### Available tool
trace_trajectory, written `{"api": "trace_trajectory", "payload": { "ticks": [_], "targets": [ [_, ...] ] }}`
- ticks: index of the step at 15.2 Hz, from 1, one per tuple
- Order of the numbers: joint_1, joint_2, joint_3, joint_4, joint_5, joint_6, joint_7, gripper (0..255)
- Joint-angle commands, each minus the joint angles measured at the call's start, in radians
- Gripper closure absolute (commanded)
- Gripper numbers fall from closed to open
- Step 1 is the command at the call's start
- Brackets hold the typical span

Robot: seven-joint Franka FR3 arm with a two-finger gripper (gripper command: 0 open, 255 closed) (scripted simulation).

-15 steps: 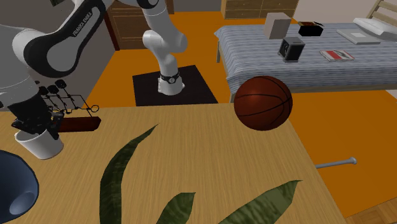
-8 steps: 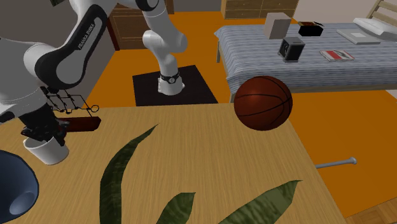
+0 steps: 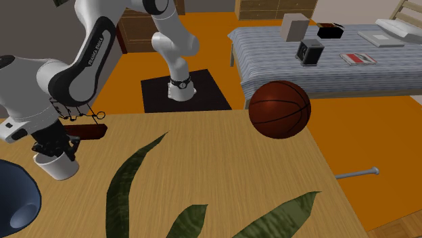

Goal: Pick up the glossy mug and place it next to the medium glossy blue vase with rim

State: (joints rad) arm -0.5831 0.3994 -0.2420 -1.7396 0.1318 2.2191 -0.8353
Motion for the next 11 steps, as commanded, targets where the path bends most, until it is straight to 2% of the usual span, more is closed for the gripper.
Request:
{"api": "trace_trajectory", "payload": {
  "ticks": [1,6,7,11],
  "targets": [
    [-0.001,0.003,0.000,-0.001,0.001,0.005,-0.001,255],
    [-0.001,0.003,0.000,-0.001,0.001,0.005,-0.001,255],
    [-0.001,0.003,0.000,-0.001,0.001,0.005,-0.001,0],
    [-0.001,0.003,0.000,-0.001,0.001,0.005,-0.001,0]
  ]
}}
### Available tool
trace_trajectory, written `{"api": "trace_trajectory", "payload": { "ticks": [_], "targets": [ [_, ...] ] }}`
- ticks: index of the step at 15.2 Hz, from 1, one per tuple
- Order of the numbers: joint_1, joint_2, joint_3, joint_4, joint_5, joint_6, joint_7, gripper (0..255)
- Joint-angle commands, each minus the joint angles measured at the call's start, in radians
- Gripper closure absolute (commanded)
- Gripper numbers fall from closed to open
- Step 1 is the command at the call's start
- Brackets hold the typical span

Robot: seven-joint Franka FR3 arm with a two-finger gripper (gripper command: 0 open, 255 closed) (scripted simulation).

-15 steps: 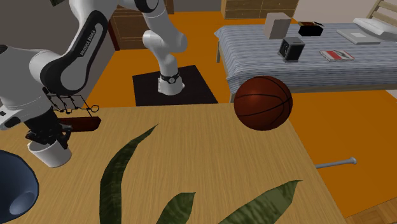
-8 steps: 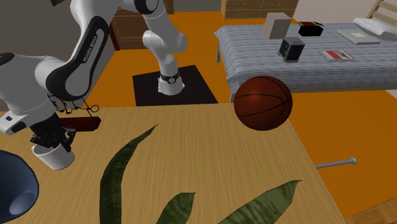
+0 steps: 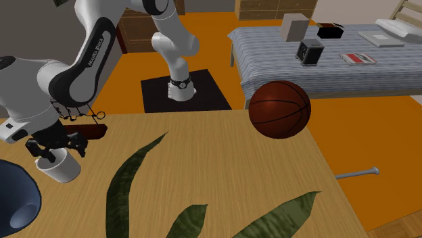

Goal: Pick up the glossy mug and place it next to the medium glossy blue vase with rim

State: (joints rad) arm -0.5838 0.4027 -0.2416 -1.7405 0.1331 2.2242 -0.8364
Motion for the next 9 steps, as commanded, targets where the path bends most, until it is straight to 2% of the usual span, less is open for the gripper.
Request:
{"api": "trace_trajectory", "payload": {
  "ticks": [1,5,9],
  "targets": [
    [0.000,0.000,0.000,0.000,0.000,0.000,0.000,0],
    [0.006,-0.063,-0.009,0.039,-0.021,-0.100,0.013,0],
    [0.006,-0.063,-0.009,0.039,-0.021,-0.100,0.013,0]
  ]
}}
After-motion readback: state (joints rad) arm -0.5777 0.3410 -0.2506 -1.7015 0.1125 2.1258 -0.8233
